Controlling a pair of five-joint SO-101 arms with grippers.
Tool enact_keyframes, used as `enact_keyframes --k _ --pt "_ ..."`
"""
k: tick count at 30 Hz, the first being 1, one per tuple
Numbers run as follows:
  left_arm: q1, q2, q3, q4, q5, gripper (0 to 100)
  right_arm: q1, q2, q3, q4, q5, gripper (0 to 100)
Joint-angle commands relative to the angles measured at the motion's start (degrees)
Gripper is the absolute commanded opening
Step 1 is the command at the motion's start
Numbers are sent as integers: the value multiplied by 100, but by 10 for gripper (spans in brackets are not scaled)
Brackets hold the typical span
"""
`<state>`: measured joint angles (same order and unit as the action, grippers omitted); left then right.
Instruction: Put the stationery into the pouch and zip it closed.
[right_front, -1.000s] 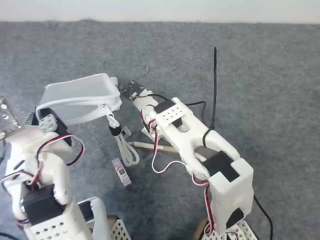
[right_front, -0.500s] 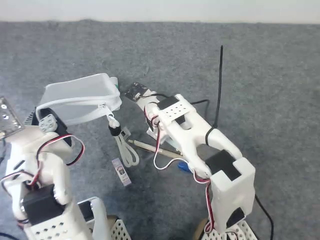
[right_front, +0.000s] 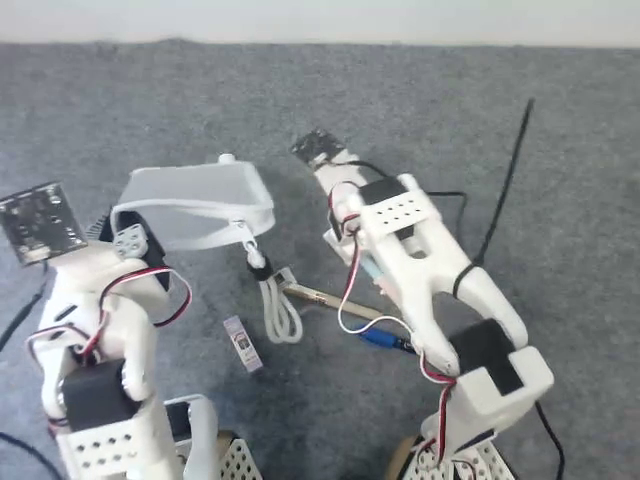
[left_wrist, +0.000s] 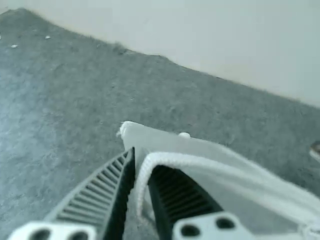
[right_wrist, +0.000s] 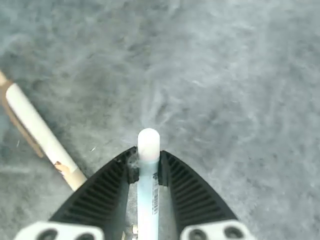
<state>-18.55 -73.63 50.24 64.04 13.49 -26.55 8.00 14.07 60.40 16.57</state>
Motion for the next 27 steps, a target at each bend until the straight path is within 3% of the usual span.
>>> enact_keyframes --k 1,12,27 --pt "229 -105 -75 -255 -105 9 251 -505 -53 -4 -264 6" --pt "299 -97 -75 -220 -299 9 374 -848 132 31 -369 6" --pt "290 -97 -66 -220 -299 9 356 -3521 1415 48 -756 6"
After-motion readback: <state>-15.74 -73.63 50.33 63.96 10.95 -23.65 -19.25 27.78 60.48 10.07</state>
